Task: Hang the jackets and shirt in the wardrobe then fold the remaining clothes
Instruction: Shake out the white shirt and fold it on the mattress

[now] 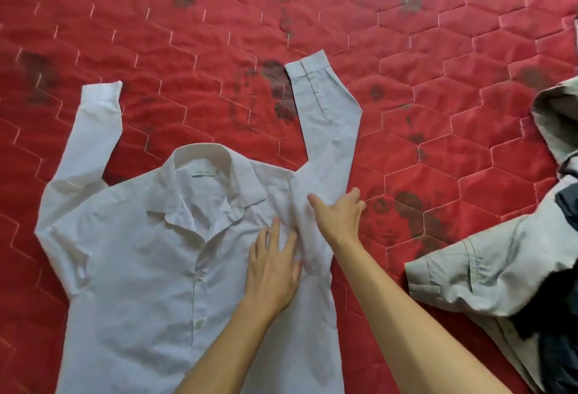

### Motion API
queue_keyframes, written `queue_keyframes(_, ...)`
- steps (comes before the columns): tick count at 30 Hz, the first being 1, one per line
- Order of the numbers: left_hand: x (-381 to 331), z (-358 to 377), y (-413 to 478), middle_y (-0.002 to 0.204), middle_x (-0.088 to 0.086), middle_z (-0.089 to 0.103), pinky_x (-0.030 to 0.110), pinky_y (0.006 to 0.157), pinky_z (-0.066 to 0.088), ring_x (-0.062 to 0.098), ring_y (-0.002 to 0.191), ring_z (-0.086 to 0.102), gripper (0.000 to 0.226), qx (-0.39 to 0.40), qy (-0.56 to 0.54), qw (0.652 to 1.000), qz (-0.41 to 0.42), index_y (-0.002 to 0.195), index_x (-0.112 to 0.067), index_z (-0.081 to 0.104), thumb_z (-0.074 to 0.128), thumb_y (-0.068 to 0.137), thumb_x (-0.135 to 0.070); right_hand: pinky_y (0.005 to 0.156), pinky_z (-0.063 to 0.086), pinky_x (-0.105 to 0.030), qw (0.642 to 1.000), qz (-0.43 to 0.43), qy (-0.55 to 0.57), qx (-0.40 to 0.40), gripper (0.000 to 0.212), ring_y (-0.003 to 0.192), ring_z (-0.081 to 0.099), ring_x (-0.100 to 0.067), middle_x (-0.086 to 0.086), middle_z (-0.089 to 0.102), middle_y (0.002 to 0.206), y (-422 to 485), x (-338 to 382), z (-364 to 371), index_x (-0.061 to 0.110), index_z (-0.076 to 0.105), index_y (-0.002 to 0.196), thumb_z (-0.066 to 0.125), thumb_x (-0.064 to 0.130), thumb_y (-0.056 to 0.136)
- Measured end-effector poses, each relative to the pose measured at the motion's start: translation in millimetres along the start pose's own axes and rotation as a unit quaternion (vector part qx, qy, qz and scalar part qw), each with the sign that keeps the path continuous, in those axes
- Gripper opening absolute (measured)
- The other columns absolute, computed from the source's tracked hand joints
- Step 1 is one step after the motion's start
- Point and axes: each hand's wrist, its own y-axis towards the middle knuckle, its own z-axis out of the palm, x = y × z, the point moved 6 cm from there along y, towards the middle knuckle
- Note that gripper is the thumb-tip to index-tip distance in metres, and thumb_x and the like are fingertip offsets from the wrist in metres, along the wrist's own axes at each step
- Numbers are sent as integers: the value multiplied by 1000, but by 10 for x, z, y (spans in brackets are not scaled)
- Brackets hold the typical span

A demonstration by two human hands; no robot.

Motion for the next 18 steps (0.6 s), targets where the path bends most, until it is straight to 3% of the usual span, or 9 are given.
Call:
queue_keyframes(2,3,54,37,160,17,27,49,110,37,40,139,34,57,-17,25,999,17,148,-26,35,52,96,-40,87,46,-38,997,66,28,-3,67,108,55,-33,-17,55,118,232,34,-23,-2,45,127,77,29,78)
queue_keyframes(4,19,126,78,149,22,44,51,97,50,44,125,49,58,-25,65,997,35,137,-20,47,67,84,-34,64,46,-38,994,64,70,47,26,75,53,-21,-3,57,79,373,88,-12,10,64,88,75,23,68)
queue_keyframes(6,27,114,121,141,22,51,50,89,54,43,116,54,59,-36,92,994,41,132,-19,53,73,79,-34,53,33,-33,991,32,117,61,16,60,41,-17,1,45,61,465,159,-50,18,55,60,70,19,65)
queue_keyframes(8,12,41,186,135,19,53,46,83,55,40,109,55,57,-43,105,993,44,131,-21,55,73,79,-37,57,35,-30,959,52,260,97,10,60,44,-16,0,50,63,539,196,-77,16,60,67,68,15,72)
queue_keyframes(9,4,2,223,131,17,55,44,78,55,38,104,55,55,-47,109,992,44,129,-22,57,72,78,-37,61,40,-28,915,90,360,160,5,60,49,-15,0,55,66,524,238,-50,15,63,77,68,17,78)
queue_keyframes(11,-23,-72,279,120,14,57,40,67,55,34,94,56,47,-55,109,992,42,119,-21,62,73,75,-34,80,45,-29,793,164,520,273,22,67,58,-17,-2,61,72,482,288,25,13,66,91,63,35,90)
queue_keyframes(12,-44,-103,300,113,12,58,38,62,54,32,89,56,44,-56,106,992,42,114,-21,64,75,73,-32,86,48,-33,757,191,551,296,32,71,62,-20,-4,64,74,458,282,36,11,68,93,57,42,94)
queue_keyframes(15,-112,-162,349,93,9,56,33,49,48,28,77,57,43,-63,102,992,46,106,-22,67,81,66,-28,82,57,-34,750,210,526,343,40,80,71,-25,-11,73,90,396,210,105,4,71,100,40,29,102)
queue_keyframes(18,-126,-177,401,90,7,51,29,43,41,25,72,56,44,-60,101,992,46,111,-24,64,79,70,-30,78,57,-30,759,192,482,392,38,81,72,-20,-8,75,90,326,295,82,6,76,94,44,26,100)
